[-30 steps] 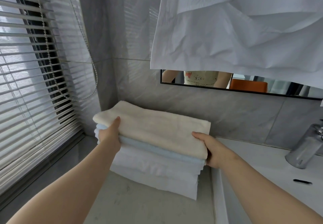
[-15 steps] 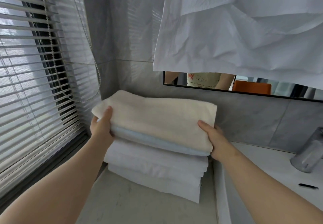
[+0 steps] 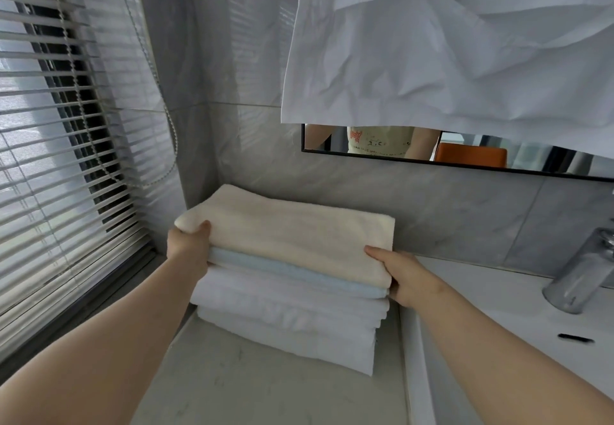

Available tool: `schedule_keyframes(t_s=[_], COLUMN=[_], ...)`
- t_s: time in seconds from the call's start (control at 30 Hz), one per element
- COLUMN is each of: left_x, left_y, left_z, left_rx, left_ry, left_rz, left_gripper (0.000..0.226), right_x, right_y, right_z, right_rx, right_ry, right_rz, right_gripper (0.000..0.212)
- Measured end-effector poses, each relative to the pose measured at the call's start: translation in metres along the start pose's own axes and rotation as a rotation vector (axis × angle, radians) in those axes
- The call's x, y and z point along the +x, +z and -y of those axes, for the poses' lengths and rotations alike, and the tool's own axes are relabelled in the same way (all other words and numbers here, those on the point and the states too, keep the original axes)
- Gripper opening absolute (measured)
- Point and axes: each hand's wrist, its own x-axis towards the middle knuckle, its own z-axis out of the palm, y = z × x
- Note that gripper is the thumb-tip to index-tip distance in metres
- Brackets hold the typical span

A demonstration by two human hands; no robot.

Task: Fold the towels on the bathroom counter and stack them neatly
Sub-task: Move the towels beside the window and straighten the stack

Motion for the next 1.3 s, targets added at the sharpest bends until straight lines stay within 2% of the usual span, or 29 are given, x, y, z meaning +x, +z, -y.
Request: schedule_keyframes(t_s=[0.23,0.43,0.5,0.63,0.7,0.77,0.87,0.93,1.1,1.17,1.3], left_x=[-0.007,-0.019,-0.028,-0.056,-0.069,-0.075,-0.067,-0.063,-0.076,-0.091,-0.098], left_y=[-0.004,-0.003,0.001,0.016,0.024,0.029,0.025,0.022,0.026,0.031,0.039], left_z=[0.002,0.007,0.006,0.017,0.017,0.013,0.013,0.014,0.022,0.023,0.029], left_rx=[-0.024,-0.132,-0.217,-0.295,-0.257,-0.198,-0.072,-0.034,-0.009,0.031,0.074], left_ry=[0.019,-0.098,-0.133,-0.209,-0.239,-0.24,-0.128,-0.085,-0.173,-0.184,-0.181], left_rz=[0.011,-0.002,-0.049,-0.071,-0.038,-0.01,-0.073,-0.106,-0.059,-0.074,-0.082], left_gripper=[0.054,0.07,0.079,0.092,0.093,0.096,0.107,0.109,0.093,0.089,0.086], right_x=[-0.005,-0.012,-0.013,-0.014,-0.016,-0.019,-0.018,-0.016,-0.015,-0.02,-0.038], right_y=[-0.005,-0.015,-0.014,-0.013,-0.012,-0.01,-0.007,-0.006,-0.016,-0.023,-0.031], right_z=[0.002,-0.009,-0.006,-0.006,-0.008,-0.009,-0.015,-0.021,-0.02,-0.015,-0.008], right_rx=[0.085,0.02,0.018,-0.115,-0.176,-0.135,-0.116,-0.167,-0.245,-0.256,-0.3], right_ry=[-0.017,0.045,0.04,-0.036,-0.11,-0.208,-0.279,-0.247,-0.214,-0.181,0.04], right_rz=[-0.017,0.036,0.057,0.038,0.013,-0.024,-0.094,-0.109,-0.207,-0.232,-0.076], right_gripper=[0.03,0.017,0.022,0.058,0.061,0.057,0.052,0.044,0.019,0.021,0.029])
